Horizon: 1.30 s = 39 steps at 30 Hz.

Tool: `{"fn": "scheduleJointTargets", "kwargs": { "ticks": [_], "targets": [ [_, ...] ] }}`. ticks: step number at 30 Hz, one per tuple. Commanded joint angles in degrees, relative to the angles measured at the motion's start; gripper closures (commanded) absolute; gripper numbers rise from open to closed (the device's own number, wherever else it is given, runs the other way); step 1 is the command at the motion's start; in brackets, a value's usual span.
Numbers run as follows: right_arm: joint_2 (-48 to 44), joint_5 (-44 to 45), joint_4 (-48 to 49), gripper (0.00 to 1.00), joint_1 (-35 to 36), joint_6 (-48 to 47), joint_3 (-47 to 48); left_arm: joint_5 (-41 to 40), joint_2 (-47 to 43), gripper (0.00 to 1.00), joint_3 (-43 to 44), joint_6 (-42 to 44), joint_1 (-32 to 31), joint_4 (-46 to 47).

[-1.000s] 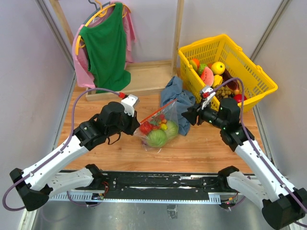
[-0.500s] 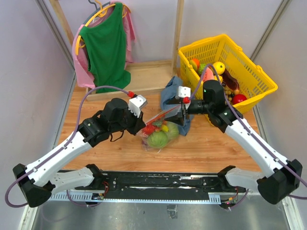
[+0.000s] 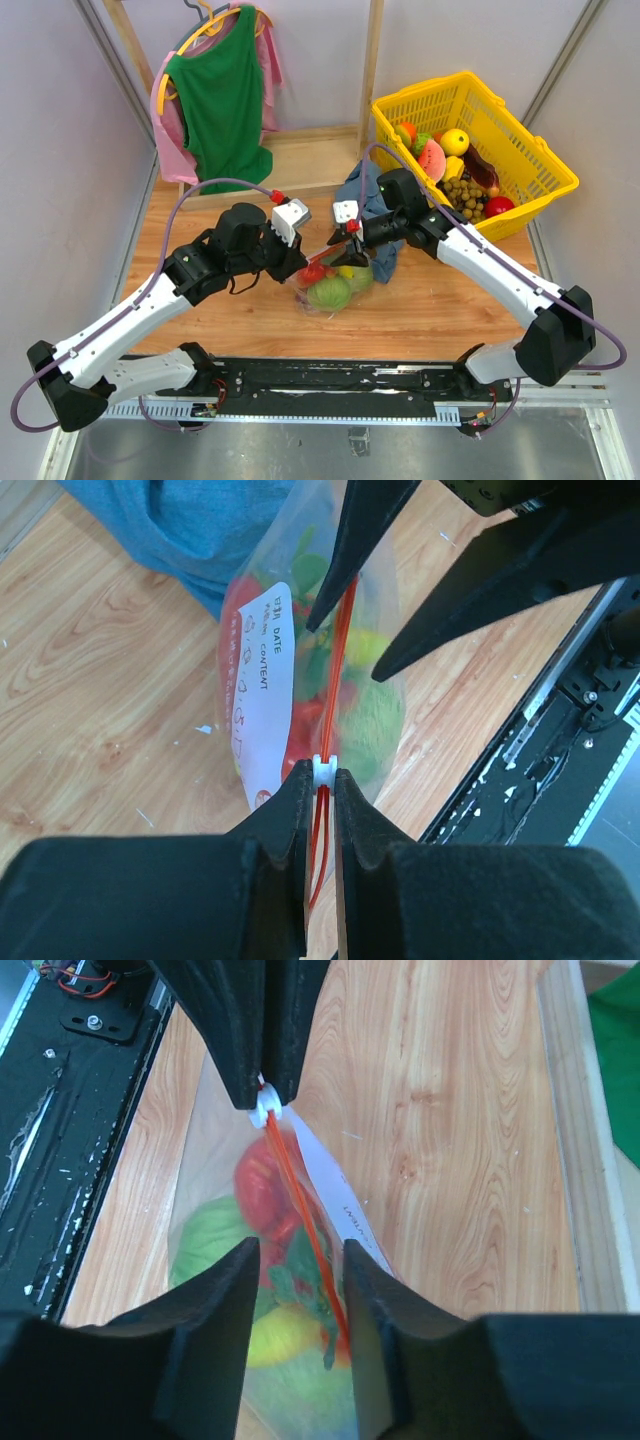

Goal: Place the food in the zip-top bag and seal the zipper
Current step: Zip the zipper food storage bag at the center of the board.

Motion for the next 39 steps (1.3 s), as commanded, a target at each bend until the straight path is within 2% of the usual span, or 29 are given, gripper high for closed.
{"fn": "scheduleJointTargets", "kwargs": {
  "ticks": [1, 2, 4, 5, 12, 21, 27, 31, 34, 37, 39],
  "targets": [
    [0.08, 1.62, -0.16, 0.68, 0.77, -0.65, 0.33, 1.55, -1.17, 0.96, 1.36, 0.12, 0.13, 1.73],
    [0.3, 2.1, -0.24, 0.74, 0.83, -0.33, 0.32, 1.75, -1.2, 0.96, 1.43, 0.02, 0.18, 1.42],
    [0.14, 3.8, -0.16, 0.93, 0.79, 0.82, 0.27, 1.47, -1.51, 0.96, 1.33, -0.61, 0.12, 0.79],
    [-0.21, 4.89, -0.13, 0.99, 0.83, 1.55, 0.14, 1.09, -1.84, 0.96, 1.21, -1.04, 0.16, 0.48],
    [-6.95, 14.43, 0.79, 0.99, 0.82, 8.25, -3.76, -3.57, -5.26, 0.96, 1.07, -4.88, 0.17, -3.36],
    [-13.56, 21.12, 1.39, 0.99, 0.73, 15.58, -6.77, -8.28, -9.25, 0.97, -1.8, -9.81, 0.14, -4.51],
    [-11.23, 19.12, 7.42, 0.99, 1.42, 21.82, -7.11, -13.43, -10.41, 0.97, -2.03, -11.07, 0.19, -3.32],
    [-8.5, 23.47, 13.97, 0.99, 1.54, 24.49, -5.36, -23.65, -9.99, 0.97, -1.32, -11.96, 0.19, -1.67],
    [-5.1, 25.82, 17.09, 1.0, 1.54, 24.0, -1.32, -29.56, -9.91, 0.97, -0.98, -12.3, 0.19, 2.12],
    [-1.45, 25.26, 19.06, 0.99, 1.58, 23.21, 3.91, -30.87, -9.65, 0.96, -0.07, -11.84, 0.19, 5.9],
    [-0.03, 25.29, 22.15, 0.99, 1.62, 23.07, 5.67, -31.87, -9.66, 0.92, 0.7, -11.81, 0.19, 6.72]
  ]
}}
